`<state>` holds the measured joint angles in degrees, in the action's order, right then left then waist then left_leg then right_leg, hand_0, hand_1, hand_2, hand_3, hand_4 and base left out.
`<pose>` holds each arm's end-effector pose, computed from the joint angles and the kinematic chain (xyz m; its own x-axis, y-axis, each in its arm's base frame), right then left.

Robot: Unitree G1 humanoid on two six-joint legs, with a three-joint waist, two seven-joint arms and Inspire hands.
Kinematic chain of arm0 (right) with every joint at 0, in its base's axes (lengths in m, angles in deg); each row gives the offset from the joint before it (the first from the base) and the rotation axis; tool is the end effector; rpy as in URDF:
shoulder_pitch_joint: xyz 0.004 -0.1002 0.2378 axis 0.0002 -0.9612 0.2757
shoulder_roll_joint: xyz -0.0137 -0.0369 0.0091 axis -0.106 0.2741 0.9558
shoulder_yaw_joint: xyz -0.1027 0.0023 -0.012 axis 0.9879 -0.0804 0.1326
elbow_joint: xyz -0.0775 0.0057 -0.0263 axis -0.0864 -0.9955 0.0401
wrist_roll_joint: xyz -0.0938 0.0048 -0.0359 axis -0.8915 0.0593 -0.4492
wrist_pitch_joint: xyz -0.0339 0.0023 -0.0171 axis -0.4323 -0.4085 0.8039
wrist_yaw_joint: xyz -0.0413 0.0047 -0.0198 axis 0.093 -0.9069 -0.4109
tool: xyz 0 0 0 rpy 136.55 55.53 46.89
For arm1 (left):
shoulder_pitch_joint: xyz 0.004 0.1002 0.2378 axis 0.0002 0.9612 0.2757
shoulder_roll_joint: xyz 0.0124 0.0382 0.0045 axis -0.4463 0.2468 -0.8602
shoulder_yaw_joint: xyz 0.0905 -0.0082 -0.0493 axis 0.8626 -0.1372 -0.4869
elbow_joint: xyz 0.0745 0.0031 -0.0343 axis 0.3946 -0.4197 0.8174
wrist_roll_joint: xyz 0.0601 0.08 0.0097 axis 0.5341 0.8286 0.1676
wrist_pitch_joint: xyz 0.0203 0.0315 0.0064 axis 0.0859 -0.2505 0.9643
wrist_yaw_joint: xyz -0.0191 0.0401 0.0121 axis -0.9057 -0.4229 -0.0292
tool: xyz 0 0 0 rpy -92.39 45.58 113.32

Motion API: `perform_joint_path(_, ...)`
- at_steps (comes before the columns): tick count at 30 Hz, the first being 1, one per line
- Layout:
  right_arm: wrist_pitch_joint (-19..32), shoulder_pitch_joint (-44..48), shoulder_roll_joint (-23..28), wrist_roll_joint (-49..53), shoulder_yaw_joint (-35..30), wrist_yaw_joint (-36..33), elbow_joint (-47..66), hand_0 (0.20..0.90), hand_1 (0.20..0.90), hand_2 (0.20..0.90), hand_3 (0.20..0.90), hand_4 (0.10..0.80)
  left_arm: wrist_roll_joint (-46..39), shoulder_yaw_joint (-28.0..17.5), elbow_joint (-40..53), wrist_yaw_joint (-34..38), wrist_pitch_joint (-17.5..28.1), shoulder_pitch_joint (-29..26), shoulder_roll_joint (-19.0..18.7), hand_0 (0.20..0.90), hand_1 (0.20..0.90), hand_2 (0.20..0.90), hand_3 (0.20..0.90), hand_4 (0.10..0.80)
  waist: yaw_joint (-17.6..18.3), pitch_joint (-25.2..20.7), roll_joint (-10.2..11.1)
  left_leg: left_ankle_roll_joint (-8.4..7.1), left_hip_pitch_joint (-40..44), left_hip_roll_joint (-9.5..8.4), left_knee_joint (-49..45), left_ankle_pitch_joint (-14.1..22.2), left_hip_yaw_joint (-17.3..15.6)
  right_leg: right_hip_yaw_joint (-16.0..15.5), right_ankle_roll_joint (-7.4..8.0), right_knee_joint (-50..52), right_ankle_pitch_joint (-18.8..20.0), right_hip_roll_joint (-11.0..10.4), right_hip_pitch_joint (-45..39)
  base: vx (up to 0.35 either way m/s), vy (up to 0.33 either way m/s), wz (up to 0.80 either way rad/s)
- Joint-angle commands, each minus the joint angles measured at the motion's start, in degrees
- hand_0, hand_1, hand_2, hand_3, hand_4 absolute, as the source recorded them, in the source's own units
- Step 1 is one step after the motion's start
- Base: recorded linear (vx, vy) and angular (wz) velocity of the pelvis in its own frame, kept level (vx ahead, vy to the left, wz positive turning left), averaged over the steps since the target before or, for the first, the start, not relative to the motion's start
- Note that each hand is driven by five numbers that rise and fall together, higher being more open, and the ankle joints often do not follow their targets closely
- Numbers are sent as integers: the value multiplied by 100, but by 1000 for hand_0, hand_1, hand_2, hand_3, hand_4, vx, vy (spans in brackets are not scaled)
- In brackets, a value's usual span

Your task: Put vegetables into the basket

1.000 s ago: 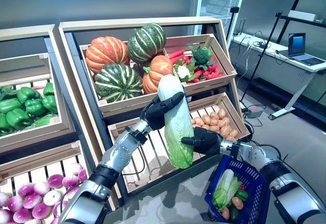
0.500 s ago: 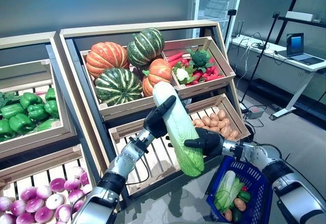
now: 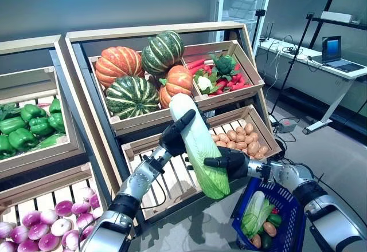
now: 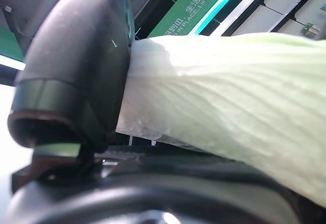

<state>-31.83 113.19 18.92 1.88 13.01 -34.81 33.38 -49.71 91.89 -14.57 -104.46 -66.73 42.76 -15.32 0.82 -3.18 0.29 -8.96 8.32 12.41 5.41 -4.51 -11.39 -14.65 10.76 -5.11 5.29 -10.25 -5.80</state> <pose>0.2689 -0.1929 0.0242 0.3556 0.9242 -0.1391 -0.4867 0.3102 0.8167 0.2629 0.1632 0.0243 0.7151 -0.6320 0.2988 0.5736 0.2860 -0.7676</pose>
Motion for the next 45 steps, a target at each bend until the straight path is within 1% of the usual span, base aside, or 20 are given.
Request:
perform_joint_path(1,190,1658,-1074,1267,-708,18,233,300,300,300,300,400,419,1093,282,-936,-461,-727,712,300,300,300,300,400,-24,115,243,181,24,-287,-41,476,-183,13,-147,11,-264,-46,-244,0,0,0)
perform_joint_path(5,136,1664,-1069,1153,-647,-90,221,300,300,300,300,400,671,1179,334,-955,-402,-869,589,300,300,300,300,400,-19,128,240,182,28,-292,-41,466,-174,15,-137,11,-257,-48,-249,0,0,0)
perform_joint_path(10,165,1680,-1027,1173,-621,-100,60,300,300,300,300,400,686,1184,350,-880,-419,-1097,447,300,300,300,300,400,-11,124,234,184,38,-291,-41,464,-167,12,-129,11,-254,-47,-257,0,0,0)
perform_joint_path(15,279,1648,-1037,1266,-642,-347,70,300,300,300,300,400,754,1182,332,-863,-455,-1170,378,300,300,300,300,400,13,137,221,186,45,-290,-41,458,-168,29,-130,11,-246,-38,-251,0,0,0)
perform_joint_path(17,317,1652,-1045,1292,-648,-378,68,300,300,300,300,400,790,1196,293,-836,-483,-1164,376,745,745,745,745,696,17,140,218,188,40,-291,-41,458,-167,36,-129,11,-247,-35,-245,0,0,0)
perform_joint_path(18,339,1648,-1038,1286,-678,-424,77,300,300,300,300,400,859,1174,238,-797,-561,-1147,370,900,900,900,900,800,18,141,216,189,40,-291,-41,459,-166,41,-128,11,-249,-33,-242,0,0,0)
perform_joint_path(22,353,1620,-975,1255,-732,-537,104,300,300,300,300,400,907,1120,136,-728,-509,-1070,312,900,900,900,900,800,17,130,208,186,40,-288,-41,463,-173,36,-117,11,-251,-35,-237,0,0,0)
perform_joint_path(24,343,1502,-856,1145,-820,-504,32,300,300,300,300,400,787,929,129,-677,-532,-984,193,900,900,900,900,800,0,133,211,182,47,-281,-41,457,-177,35,-114,11,-243,-35,-239,0,0,0)
perform_joint_path(27,363,1359,-754,1088,-886,-574,-10,300,300,300,300,400,638,743,109,-627,-504,-903,142,900,900,900,900,800,-2,138,216,178,44,-272,-41,454,-191,26,-110,11,-238,-43,-234,0,0,0)
perform_joint_path(32,446,750,-453,1010,-1245,-641,113,300,300,300,300,400,340,209,288,-456,-324,-523,-75,900,900,900,900,800,-4,170,240,177,22,-260,-41,436,-219,7,-96,11,-216,-54,-203,0,0,0)
perform_joint_path(34,450,553,-317,1100,-1396,-875,204,300,300,300,300,400,229,-58,271,-381,-279,-383,-227,900,900,900,900,800,-1,193,246,175,18,-252,-41,427,-239,16,-98,11,-216,-58,-187,8,-13,-4)
perform_joint_path(37,622,228,-199,1151,-1672,-1147,149,300,300,300,300,400,266,-422,63,-387,-204,-210,-377,900,900,900,900,800,4,215,250,177,20,-247,-41,433,-258,19,-96,11,-219,-62,-180,7,-12,-4)
perform_joint_path(39,669,-34,-105,1145,-1864,-1198,168,300,300,300,300,400,341,-634,-66,-416,-160,-59,-470,900,900,900,900,800,22,226,249,176,26,-240,-41,428,-283,21,-84,11,-214,-67,-180,12,-12,-5)
perform_joint_path(43,887,-553,90,1288,-2274,-1515,229,300,300,300,300,400,524,-1100,-414,-362,-155,336,-693,900,900,900,900,800,51,254,244,182,40,-223,-41,416,-353,28,-70,11,-205,-77,-166,14,-13,-8)
perform_joint_path(45,964,-707,132,1310,-2400,-1588,255,300,300,300,300,400,635,-1201,-609,-372,-97,479,-768,900,900,900,900,800,57,267,241,182,40,-220,-41,406,-373,35,-66,11,-197,-76,-154,0,-16,-5)
